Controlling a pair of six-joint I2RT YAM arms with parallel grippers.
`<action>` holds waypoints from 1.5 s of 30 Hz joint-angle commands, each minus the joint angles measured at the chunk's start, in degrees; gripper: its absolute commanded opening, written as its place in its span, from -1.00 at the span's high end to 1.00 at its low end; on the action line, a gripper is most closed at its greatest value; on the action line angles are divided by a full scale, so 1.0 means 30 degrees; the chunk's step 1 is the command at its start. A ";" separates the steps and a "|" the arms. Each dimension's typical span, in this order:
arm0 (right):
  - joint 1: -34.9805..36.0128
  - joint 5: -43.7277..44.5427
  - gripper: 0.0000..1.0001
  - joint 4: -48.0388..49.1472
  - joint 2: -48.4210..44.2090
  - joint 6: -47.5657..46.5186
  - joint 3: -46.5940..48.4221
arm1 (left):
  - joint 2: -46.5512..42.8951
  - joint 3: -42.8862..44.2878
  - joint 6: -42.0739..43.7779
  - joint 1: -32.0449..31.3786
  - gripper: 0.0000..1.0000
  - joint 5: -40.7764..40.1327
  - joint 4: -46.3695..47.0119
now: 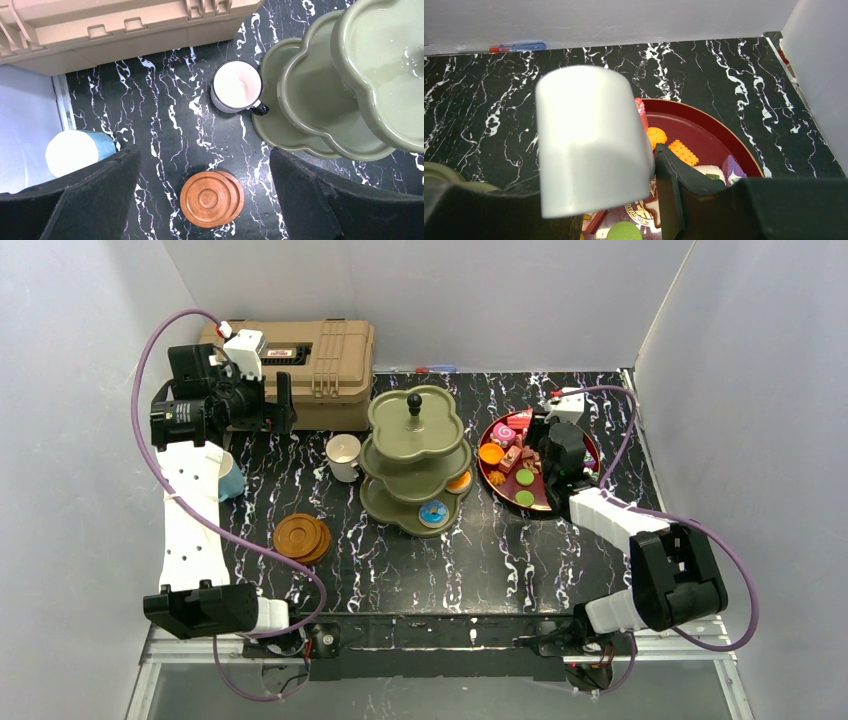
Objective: Serve the afternoon tea
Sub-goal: Pick up the desert from the tray.
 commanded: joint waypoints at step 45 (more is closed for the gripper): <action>-0.1222 -0.2798 0.81 -0.2064 -0.2501 0.0253 0.3114 | -0.1256 -0.0721 -0.0426 0.0203 -0.96 0.0835 0.0605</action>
